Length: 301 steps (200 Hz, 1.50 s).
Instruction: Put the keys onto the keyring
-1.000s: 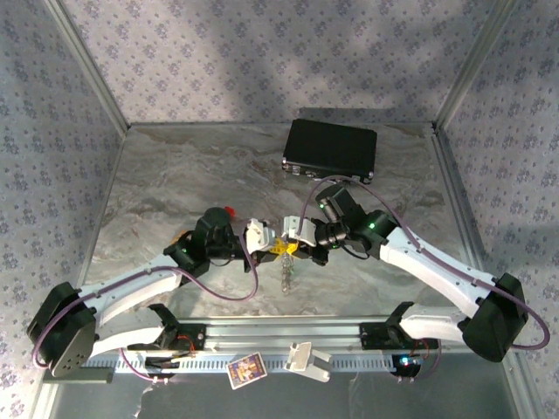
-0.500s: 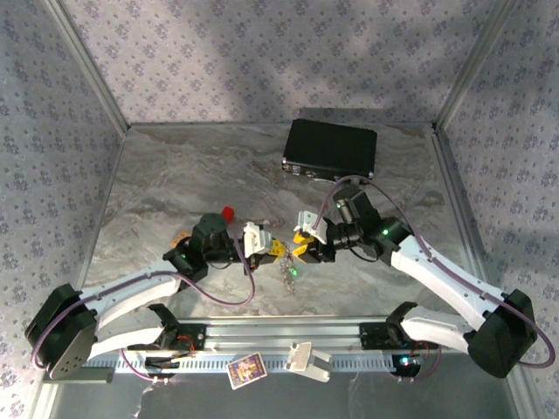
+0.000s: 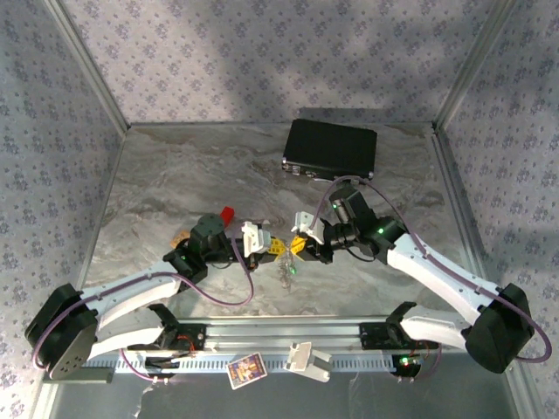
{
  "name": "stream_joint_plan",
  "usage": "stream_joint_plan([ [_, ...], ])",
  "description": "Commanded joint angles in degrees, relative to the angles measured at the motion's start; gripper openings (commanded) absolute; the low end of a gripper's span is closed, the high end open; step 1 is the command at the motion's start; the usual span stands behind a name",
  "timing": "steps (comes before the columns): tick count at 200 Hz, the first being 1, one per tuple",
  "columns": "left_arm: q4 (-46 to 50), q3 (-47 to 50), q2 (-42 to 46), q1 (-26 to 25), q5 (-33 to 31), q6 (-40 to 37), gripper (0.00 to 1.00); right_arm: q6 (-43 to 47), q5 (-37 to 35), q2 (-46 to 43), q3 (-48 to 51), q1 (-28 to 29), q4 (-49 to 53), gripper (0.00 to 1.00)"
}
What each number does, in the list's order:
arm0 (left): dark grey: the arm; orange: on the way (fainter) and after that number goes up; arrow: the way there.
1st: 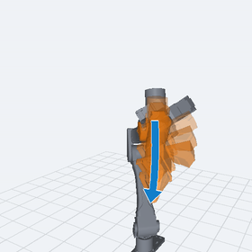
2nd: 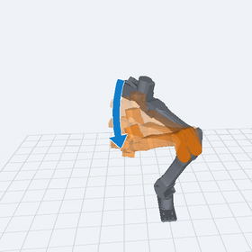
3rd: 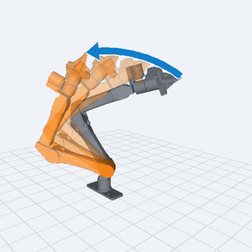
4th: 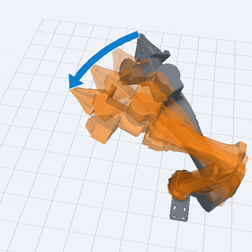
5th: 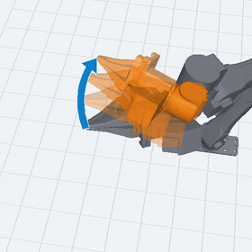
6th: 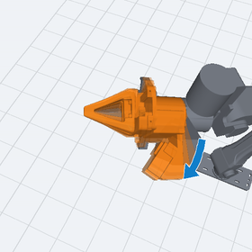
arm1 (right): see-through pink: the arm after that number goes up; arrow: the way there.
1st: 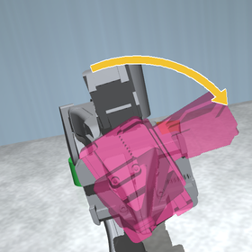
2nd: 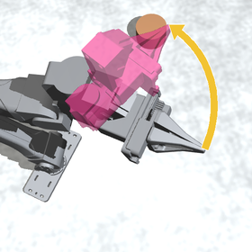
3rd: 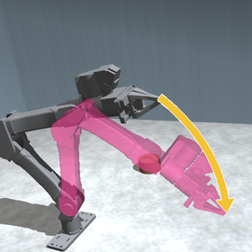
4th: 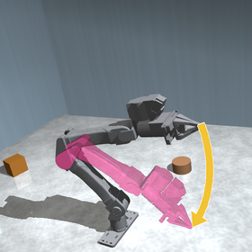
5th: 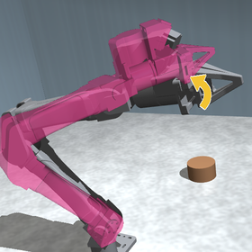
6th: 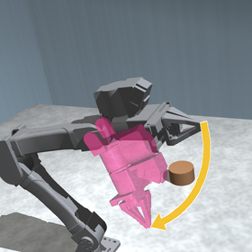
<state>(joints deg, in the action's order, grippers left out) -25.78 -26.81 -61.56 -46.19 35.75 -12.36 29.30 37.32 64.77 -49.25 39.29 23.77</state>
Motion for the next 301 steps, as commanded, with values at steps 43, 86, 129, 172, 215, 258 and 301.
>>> stream_joint_plan([
  [43,-4.1,0.1,0.9,-0.3,1.6,0.8,0.00,0.6,-1.7,-0.2,-0.5,0.4,1.7,0.04],
  [86,-6.3,0.3,0.4,-0.3,2.9,1.7,0.00,0.5,-3.4,2.2,-0.3,1.7,0.5,0.04],
  [129,-5.7,0.5,0.5,-0.2,2.8,1.5,0.00,-0.5,-3.3,-0.5,1.1,1.6,-2.5,0.19],
  [172,-6.1,0.5,0.1,-0.3,2.8,1.6,0.00,-1.2,-1.0,-2.9,2.6,1.4,-4.3,0.26],
  [215,-6.5,0.4,0.0,-0.3,2.4,1.7,0.00,-1.9,-0.1,-1.8,2.5,1.7,-6.2,0.23],
  [258,-6.8,0.4,-0.2,-0.2,1.8,1.9,0.00,-2.2,0.0,-0.8,2.3,1.9,-7.4,0.03],
  [301,5.4,-2.6,1.6,-0.3,-2.9,-2.3,0.28,2.5,-4.4,-0.5,-1.8,2.6,0.6,0.00],
])
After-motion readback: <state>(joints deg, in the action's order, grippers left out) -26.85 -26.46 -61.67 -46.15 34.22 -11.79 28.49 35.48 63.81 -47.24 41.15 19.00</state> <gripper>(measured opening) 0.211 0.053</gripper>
